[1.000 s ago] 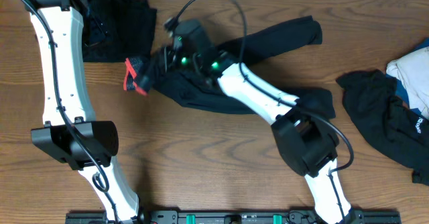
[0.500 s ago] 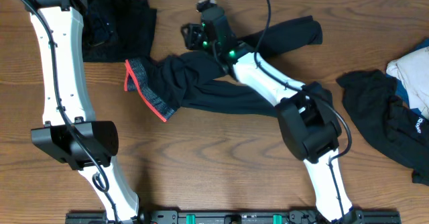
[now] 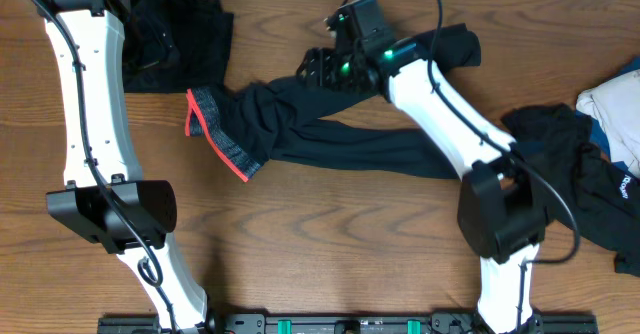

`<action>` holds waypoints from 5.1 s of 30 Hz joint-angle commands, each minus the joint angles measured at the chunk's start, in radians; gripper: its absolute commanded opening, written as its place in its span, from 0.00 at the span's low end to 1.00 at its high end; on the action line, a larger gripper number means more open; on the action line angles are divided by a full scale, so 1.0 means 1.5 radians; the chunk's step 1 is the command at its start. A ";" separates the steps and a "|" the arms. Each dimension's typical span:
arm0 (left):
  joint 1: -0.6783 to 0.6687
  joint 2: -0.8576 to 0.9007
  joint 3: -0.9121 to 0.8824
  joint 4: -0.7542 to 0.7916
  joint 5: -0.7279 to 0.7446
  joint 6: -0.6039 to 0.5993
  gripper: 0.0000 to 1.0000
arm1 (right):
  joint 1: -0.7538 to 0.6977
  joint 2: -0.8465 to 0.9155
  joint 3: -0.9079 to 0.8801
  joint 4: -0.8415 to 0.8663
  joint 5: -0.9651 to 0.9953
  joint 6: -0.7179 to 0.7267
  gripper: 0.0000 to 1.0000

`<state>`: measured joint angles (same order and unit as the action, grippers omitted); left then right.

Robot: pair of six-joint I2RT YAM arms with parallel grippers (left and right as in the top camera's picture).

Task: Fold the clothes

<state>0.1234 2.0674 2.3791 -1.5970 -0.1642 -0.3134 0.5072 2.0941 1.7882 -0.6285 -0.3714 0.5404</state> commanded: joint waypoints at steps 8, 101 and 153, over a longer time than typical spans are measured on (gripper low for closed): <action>0.004 -0.004 -0.002 -0.002 -0.010 0.009 0.98 | 0.170 0.038 -0.009 -0.036 0.073 -0.005 0.81; -0.226 -0.131 -0.093 0.157 0.495 0.297 0.98 | -0.143 -0.323 0.213 0.094 -0.119 0.064 0.01; -0.248 -0.133 -0.251 0.330 0.655 0.616 0.98 | -0.220 -0.322 0.213 0.280 -0.543 0.358 0.01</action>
<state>-0.2481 1.8664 2.0037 -1.1103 0.8204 0.5838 0.1844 1.6226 2.0979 -0.2192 -1.1503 1.0458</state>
